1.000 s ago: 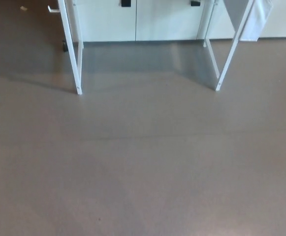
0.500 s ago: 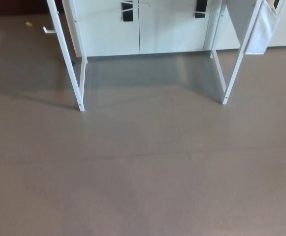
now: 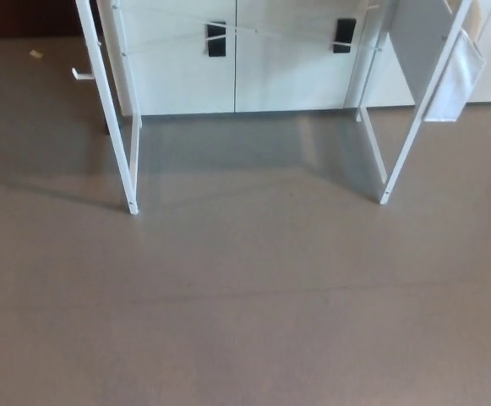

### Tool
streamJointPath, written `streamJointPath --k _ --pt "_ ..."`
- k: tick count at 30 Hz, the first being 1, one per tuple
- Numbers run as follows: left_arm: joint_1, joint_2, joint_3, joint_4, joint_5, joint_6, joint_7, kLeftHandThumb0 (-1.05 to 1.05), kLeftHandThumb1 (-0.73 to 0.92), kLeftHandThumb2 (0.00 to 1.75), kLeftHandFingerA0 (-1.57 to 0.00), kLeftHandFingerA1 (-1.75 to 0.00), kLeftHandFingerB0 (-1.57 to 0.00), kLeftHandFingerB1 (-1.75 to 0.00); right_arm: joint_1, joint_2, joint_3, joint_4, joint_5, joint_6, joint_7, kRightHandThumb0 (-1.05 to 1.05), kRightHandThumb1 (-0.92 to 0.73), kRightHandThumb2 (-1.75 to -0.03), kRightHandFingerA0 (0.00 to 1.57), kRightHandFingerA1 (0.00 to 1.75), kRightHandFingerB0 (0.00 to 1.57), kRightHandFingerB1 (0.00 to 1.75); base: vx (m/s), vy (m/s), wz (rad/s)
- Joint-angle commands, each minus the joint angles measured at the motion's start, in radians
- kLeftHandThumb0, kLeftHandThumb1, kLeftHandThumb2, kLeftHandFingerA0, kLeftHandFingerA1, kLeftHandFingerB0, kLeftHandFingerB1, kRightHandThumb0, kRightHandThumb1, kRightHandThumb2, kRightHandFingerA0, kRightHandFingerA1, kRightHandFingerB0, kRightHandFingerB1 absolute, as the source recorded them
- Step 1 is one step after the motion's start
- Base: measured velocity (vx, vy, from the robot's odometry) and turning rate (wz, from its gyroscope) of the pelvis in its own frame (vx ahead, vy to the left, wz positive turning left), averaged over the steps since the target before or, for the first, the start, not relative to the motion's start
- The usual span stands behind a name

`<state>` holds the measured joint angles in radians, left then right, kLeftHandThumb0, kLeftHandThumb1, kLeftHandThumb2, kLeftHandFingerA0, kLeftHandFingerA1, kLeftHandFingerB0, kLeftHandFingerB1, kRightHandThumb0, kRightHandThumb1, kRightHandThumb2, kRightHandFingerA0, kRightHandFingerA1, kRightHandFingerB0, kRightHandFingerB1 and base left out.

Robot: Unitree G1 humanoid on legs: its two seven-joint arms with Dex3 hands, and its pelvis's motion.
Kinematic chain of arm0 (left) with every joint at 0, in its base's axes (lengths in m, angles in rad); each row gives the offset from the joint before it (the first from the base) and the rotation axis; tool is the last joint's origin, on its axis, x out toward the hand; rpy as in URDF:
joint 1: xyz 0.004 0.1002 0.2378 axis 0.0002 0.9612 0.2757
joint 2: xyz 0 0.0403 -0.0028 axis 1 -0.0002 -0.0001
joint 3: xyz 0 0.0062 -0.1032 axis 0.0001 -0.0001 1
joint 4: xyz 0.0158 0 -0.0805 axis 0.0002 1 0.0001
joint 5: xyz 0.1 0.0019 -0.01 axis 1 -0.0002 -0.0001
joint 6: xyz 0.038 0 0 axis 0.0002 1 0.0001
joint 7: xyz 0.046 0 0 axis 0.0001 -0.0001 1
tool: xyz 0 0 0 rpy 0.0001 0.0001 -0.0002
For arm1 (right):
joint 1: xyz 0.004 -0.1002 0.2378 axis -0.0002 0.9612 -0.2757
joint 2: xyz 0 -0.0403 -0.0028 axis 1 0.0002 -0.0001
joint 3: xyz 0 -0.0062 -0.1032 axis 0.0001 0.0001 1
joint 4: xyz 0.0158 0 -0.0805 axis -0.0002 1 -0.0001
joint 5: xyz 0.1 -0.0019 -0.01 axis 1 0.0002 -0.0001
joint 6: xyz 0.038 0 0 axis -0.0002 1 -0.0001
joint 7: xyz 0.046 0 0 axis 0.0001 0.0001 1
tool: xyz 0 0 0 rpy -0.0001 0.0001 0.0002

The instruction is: The robot walks towards a desk on which an eraser is kept on the left hand side and a container is kept on the right hand side. The robot picks up the eraser using its left hand and places it in the container.

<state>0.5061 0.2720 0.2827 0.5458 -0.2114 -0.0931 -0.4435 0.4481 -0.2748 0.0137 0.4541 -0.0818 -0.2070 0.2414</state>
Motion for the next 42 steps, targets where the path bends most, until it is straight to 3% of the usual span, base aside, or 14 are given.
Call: streamJointPath --k 1,9,16,31,42 --pt "-0.001 0.012 -0.023 0.021 0.072 -0.12 0.049 -0.38 0.6 0.6 -0.55 -0.38 -0.32 -0.32 -0.017 -0.013 -0.005 0.009 -0.012 -0.02 -0.02 -0.09 -0.37 -0.51 0.86 0.57 0.63 0.51 0.11 -0.053 0.12" --pt "-0.019 0.01 -0.038 0.04 0.078 -0.14 0.074 -0.38 0.6 0.59 -0.56 -0.38 -0.33 -0.32 -0.016 -0.025 -0.01 -0.035 -0.011 0.016 -0.011 -0.13 -0.38 -0.52 0.83 0.57 0.6 0.51 0.13 -0.16 0.09" --pt "-0.033 0.01 -0.035 0.073 0.081 -0.166 0.079 -0.39 0.6 0.59 -0.55 -0.38 -0.33 -0.32 -0.04 -0.035 0.003 -0.007 -0.027 -0.017 -0.017 -0.11 -0.39 -0.52 0.84 0.57 0.62 0.52 0.15 -0.112 0.0" --pt "-0.036 0.014 -0.037 0.092 0.089 -0.19 0.08 -0.4 0.6 0.59 -0.54 -0.37 -0.33 -0.32 -0.007 -0.049 0.019 -0.09 -0.046 0.031 -0.016 -0.1 -0.41 -0.52 0.83 0.55 0.62 0.51 0.14 0.087 0.02" --pt "-0.046 -0.001 -0.033 0.091 0.075 -0.189 0.084 -0.4 0.61 0.59 -0.54 -0.38 -0.32 -0.31 -0.007 -0.051 0.024 -0.106 -0.05 0.049 -0.019 -0.12 -0.4 -0.52 0.83 0.55 0.63 0.51 0.19 -0.245 0.11"
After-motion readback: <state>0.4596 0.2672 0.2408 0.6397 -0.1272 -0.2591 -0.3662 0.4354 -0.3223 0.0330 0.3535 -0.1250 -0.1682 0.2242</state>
